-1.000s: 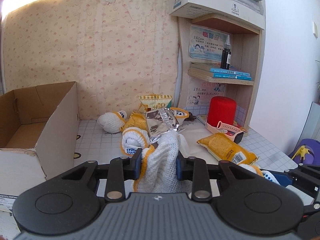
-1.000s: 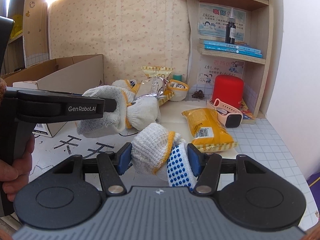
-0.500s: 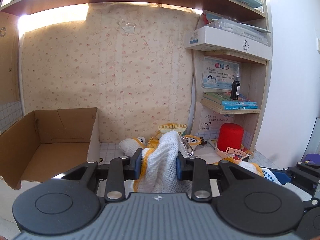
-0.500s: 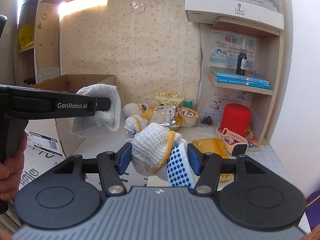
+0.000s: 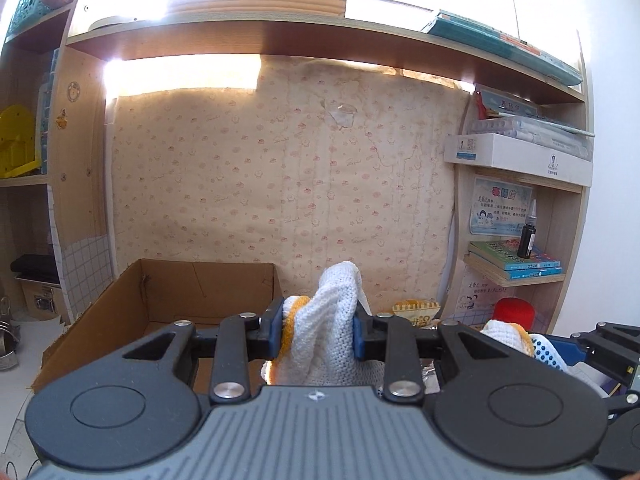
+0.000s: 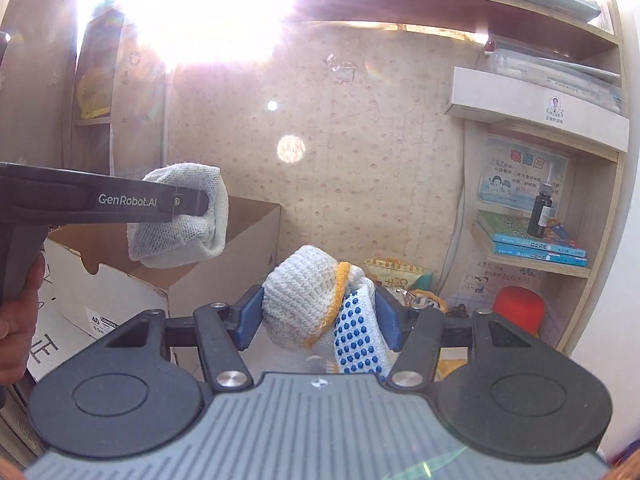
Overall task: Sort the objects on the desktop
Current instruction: 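Lift and carry both held gloves over the cardboard box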
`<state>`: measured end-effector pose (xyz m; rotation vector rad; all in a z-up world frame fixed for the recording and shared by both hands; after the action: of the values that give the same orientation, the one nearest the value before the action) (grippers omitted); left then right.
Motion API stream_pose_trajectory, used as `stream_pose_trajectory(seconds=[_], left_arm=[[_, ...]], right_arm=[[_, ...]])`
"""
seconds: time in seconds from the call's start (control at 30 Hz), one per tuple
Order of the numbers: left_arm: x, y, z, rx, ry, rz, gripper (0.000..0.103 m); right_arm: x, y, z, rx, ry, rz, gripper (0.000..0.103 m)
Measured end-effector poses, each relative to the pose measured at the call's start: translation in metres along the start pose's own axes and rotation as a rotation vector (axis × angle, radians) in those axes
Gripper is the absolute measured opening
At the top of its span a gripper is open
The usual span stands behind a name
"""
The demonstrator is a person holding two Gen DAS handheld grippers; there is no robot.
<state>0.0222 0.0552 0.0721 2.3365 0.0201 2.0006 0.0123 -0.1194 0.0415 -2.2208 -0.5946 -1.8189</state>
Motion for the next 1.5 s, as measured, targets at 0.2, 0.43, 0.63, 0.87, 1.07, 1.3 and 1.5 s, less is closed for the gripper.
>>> stream_pose_trajectory(seconds=[0.2, 0.43, 0.63, 0.87, 1.07, 1.3, 1.5], left_arm=[[0.005, -0.035, 0.002, 0.059, -0.001, -0.018, 0.033], [0.003, -0.078, 0.012, 0.140, -0.032, -0.044, 0.033], [0.000, -0.109, 0.021, 0.179, -0.054, -0.062, 0.033], [-0.004, -0.125, 0.031, 0.195, -0.074, -0.059, 0.033], [-0.008, -0.133, 0.036, 0.207, -0.088, -0.060, 0.034], [-0.012, -0.137, 0.041, 0.220, -0.108, -0.059, 0.034], [-0.016, -0.137, 0.045, 0.233, -0.124, -0.052, 0.034]], right_arm=[[0.022, -0.027, 0.019, 0.060, 0.022, -0.022, 0.058], [0.036, -0.060, 0.053, 0.144, 0.013, -0.035, 0.058], [0.038, -0.082, 0.079, 0.193, -0.008, -0.043, 0.058], [0.042, -0.099, 0.099, 0.219, -0.017, -0.061, 0.058], [0.042, -0.112, 0.112, 0.246, -0.030, -0.075, 0.058], [0.035, -0.122, 0.120, 0.268, -0.051, -0.083, 0.058], [0.032, -0.128, 0.124, 0.283, -0.061, -0.088, 0.058]])
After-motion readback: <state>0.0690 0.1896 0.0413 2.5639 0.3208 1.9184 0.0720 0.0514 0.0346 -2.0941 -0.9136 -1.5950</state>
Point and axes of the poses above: each gripper's, at about its wrist camera, not at the fingertips, and z roughly the way its jaws point, y to its right, x to its top, the point moved 5 cm from there along z, roughly the way its jaws point, and after that the axes turned 5 degrees about y, right-handed, at the moved point
